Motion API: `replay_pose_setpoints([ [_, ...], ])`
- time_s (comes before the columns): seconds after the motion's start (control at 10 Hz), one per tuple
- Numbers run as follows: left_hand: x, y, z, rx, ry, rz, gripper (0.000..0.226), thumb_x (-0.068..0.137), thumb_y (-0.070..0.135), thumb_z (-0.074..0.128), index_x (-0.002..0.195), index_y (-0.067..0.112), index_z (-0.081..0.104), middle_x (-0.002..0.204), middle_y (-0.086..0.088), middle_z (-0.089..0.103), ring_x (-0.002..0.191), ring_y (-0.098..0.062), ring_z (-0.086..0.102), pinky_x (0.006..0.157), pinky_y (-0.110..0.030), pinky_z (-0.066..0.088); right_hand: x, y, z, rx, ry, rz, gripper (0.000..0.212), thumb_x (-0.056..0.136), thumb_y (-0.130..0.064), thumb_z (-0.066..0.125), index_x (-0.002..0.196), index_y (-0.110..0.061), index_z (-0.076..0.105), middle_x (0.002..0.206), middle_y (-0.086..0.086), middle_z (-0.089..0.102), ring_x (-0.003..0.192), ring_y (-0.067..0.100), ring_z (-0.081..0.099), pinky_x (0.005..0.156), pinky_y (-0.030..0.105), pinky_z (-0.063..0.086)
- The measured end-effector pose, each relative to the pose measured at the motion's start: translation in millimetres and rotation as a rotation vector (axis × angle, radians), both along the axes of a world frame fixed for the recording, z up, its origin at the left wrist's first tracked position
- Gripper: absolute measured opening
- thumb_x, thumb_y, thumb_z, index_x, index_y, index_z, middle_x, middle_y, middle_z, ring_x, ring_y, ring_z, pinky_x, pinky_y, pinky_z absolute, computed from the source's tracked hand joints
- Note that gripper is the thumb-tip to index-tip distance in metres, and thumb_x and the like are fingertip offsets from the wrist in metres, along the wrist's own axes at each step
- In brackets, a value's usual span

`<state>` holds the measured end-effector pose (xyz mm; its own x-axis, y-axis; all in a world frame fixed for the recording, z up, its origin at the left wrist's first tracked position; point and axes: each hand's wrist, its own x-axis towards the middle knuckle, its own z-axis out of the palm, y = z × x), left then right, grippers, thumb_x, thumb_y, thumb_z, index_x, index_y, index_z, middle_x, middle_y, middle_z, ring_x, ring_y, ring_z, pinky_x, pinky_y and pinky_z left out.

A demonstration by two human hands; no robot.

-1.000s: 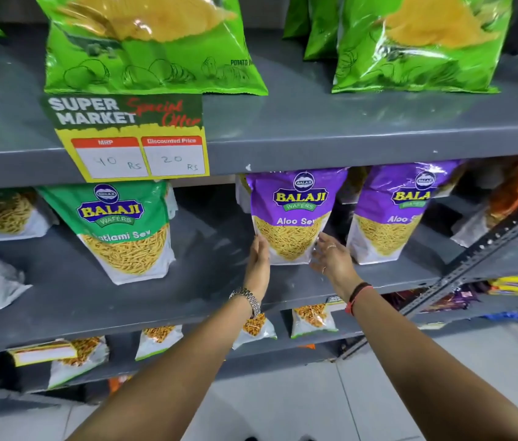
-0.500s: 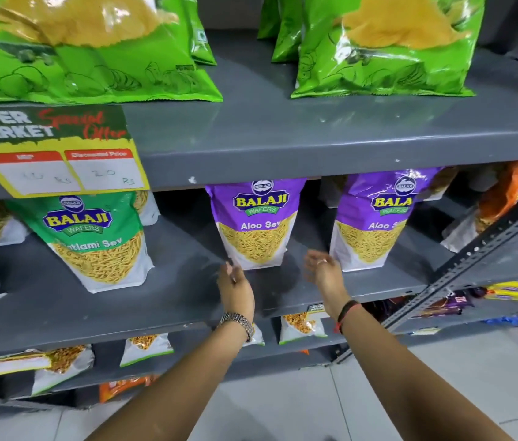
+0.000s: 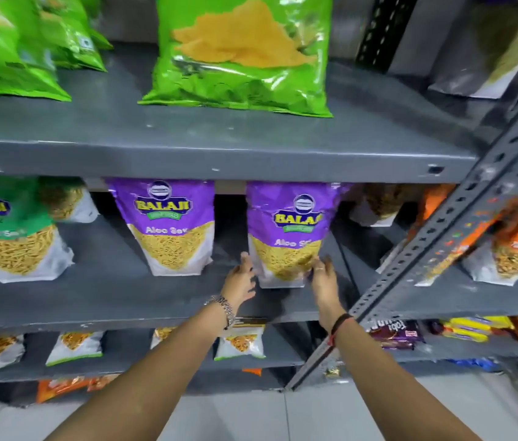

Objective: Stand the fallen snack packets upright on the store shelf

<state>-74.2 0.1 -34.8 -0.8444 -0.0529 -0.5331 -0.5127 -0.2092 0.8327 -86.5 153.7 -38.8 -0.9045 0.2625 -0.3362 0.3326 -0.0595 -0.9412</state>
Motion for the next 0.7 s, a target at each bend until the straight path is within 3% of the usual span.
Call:
replay_pose_setpoints([
  [0.1,-5,18,-4,-0.069,0.028,0.061,0.04,0.09,0.055,0.028,0.071,0.025,0.046,0.074,0.004,0.048,0.071,-0.012,0.049,0.072,-0.03,0.041,-9,9,-6,-0.065,-0.02,0.089,0.015,0.095,-0.034,0.042,0.083,-0.027,0.05,0.074,-0.01,0.047,0.065,0.004,0.042,0.062,0.019,0.033],
  [0.2,-11,28,-5,-0.078,0.035,0.099,0.04,0.091,0.054,0.026,0.073,0.025,0.047,0.073,0.003,0.048,0.072,-0.013,0.049,0.076,-0.031,0.041,-14,17,-4,-0.098,-0.035,0.083,0.021,0.093,-0.034,0.043,0.072,-0.029,0.047,0.068,-0.012,0.043,0.063,0.005,0.041,0.063,0.02,0.034],
  [0.3,-21,40,-2,-0.068,0.039,0.1,0.041,0.092,0.053,0.022,0.074,0.025,0.046,0.071,0.005,0.045,0.072,-0.011,0.048,0.082,-0.033,0.04,-28,28,-10,-0.116,-0.058,0.068,0.018,0.091,-0.037,0.044,0.084,-0.026,0.057,0.081,-0.008,0.053,0.076,0.011,0.049,0.075,0.026,0.042],
  [0.4,-26,54,14,-0.097,0.031,0.086,0.044,0.091,0.055,0.021,0.063,0.026,0.038,0.066,0.005,0.038,0.062,-0.01,0.04,0.066,-0.026,0.04,-39,38,-4,-0.061,-0.069,0.061,0.029,0.087,-0.041,0.043,0.103,-0.025,0.061,0.11,-0.003,0.052,0.109,0.016,0.05,0.1,0.032,0.038],
  [0.5,-31,61,18,-0.099,0.044,0.087,0.044,0.092,0.054,0.019,0.064,0.026,0.039,0.066,0.006,0.038,0.063,-0.01,0.04,0.07,-0.029,0.041,-37,44,8,-0.014,-0.122,0.166,0.048,0.093,-0.034,0.035,0.131,-0.007,0.048,0.13,0.012,0.053,0.126,0.027,0.048,0.104,0.037,0.037],
  [0.6,-25,63,21,-0.129,0.03,0.103,0.045,0.093,0.052,0.02,0.064,0.026,0.042,0.068,0.005,0.041,0.063,-0.01,0.041,0.073,-0.031,0.041,-29,47,22,0.003,-0.133,0.166,0.051,0.096,-0.033,0.031,0.139,-0.005,0.038,0.146,0.016,0.042,0.135,0.031,0.04,0.11,0.04,0.033],
  [0.7,-15,59,7,-0.242,0.086,0.207,0.041,0.094,0.047,0.028,0.083,0.022,0.059,0.096,-0.008,0.062,0.087,-0.022,0.058,0.092,-0.041,0.045,-19,45,31,0.049,-0.098,0.129,0.054,0.097,-0.035,0.031,0.144,-0.008,0.029,0.153,0.014,0.033,0.14,0.029,0.031,0.114,0.037,0.025],
])
